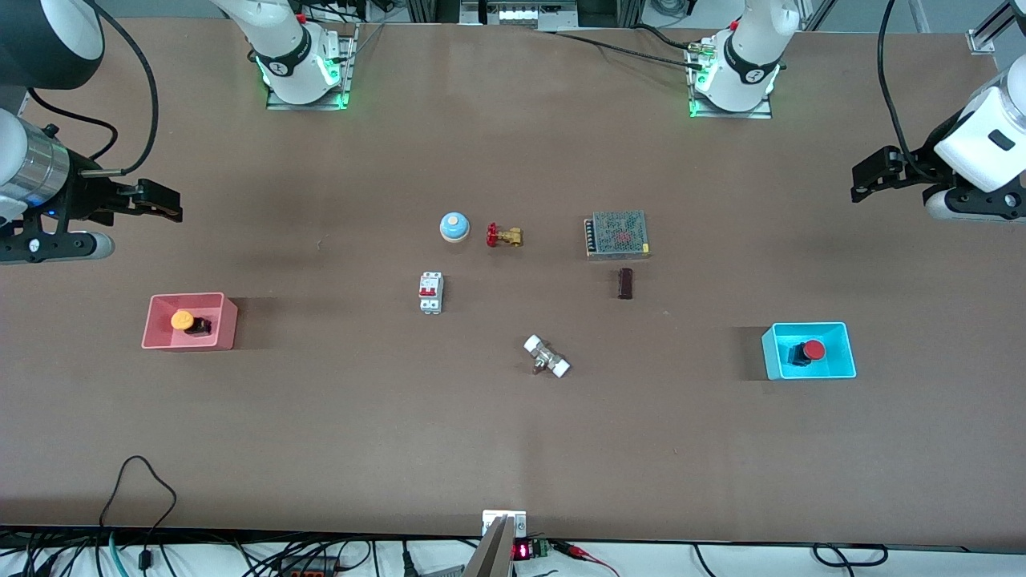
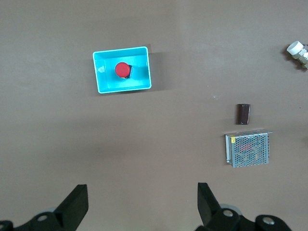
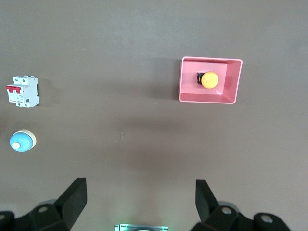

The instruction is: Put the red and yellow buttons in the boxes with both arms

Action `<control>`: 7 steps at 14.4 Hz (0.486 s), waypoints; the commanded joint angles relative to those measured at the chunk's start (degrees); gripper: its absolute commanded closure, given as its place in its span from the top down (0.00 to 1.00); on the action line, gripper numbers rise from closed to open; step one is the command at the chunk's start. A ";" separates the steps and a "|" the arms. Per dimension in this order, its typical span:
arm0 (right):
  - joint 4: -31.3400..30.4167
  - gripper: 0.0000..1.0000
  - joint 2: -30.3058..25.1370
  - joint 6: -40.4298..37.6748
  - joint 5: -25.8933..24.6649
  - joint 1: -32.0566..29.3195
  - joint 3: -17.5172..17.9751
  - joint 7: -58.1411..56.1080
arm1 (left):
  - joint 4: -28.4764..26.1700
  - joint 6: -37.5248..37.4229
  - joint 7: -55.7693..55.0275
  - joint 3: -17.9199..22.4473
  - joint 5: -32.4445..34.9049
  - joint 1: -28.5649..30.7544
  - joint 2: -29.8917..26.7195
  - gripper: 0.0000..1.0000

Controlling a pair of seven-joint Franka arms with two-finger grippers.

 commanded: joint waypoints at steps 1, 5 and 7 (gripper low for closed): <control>1.66 1.00 0.59 -0.94 0.13 -0.34 0.20 0.29 | 1.61 -1.46 0.45 0.73 -0.72 -0.60 0.35 1.00; 1.66 1.00 0.59 -0.85 0.13 -0.34 0.20 0.38 | 1.61 -1.46 0.45 0.73 -0.72 -0.60 0.43 1.00; 1.66 1.00 0.68 -0.77 0.22 -0.34 0.20 0.47 | 1.61 -1.46 0.45 0.73 -0.63 -0.60 0.43 1.00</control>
